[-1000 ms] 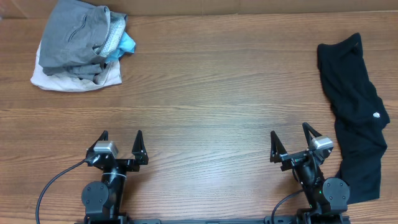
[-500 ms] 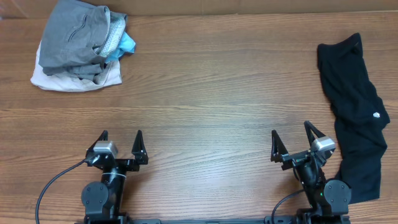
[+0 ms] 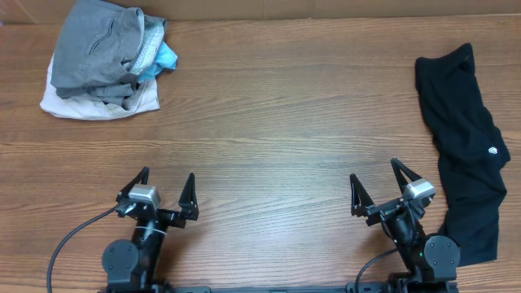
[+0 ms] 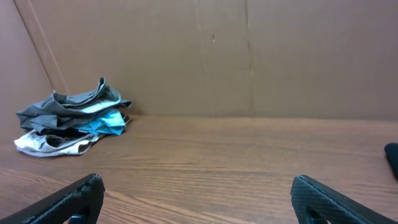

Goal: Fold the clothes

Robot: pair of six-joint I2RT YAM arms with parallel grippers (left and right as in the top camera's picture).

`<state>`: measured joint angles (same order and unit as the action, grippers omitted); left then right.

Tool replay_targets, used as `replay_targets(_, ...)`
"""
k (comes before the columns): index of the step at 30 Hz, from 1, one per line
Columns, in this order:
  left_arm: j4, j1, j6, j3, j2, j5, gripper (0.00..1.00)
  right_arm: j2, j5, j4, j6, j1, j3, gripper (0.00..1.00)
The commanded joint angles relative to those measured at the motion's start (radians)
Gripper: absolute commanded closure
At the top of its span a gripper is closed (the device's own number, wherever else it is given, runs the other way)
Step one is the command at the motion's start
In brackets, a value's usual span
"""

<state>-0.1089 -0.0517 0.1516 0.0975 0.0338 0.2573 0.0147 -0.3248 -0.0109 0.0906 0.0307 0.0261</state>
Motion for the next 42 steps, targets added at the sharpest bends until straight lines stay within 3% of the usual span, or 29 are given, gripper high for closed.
replay_targets(1, -0.039, 0.006, -0.051, 0.144, 0.057, 0.024, 0.0, -0.002, 0.006, -0.006, 0.011, 0.002, 0.089, 0.0)
replay_targets(7, -0.135, 0.006, -0.051, 0.396, 0.286, 0.025, 0.0, 0.122, 0.072, -0.091, 0.01, 0.002, 0.269, 0.0)
replay_targets(15, -0.354, 0.007, -0.051, 0.798, 0.671, 0.056, 0.0, 0.465, 0.082, -0.26, -0.016, 0.001, 0.624, 0.0)
replay_targets(26, -0.785, 0.008, -0.14, 1.289, 1.117, 0.024, 0.0, 1.13, 0.082, -0.853, -0.085, 0.001, 1.331, 0.0)
replay_targets(32, -0.903, 0.007, -0.188, 1.369, 1.292, -0.011, 0.0, 1.468, 0.078, -1.109, -0.121, 0.001, 1.614, 0.0)
replay_targets(42, -0.844, 0.006, -0.234, 1.369, 1.536, 0.056, 0.0, 1.694, 0.084, -1.083, -0.074, -0.022, 1.624, 0.0)
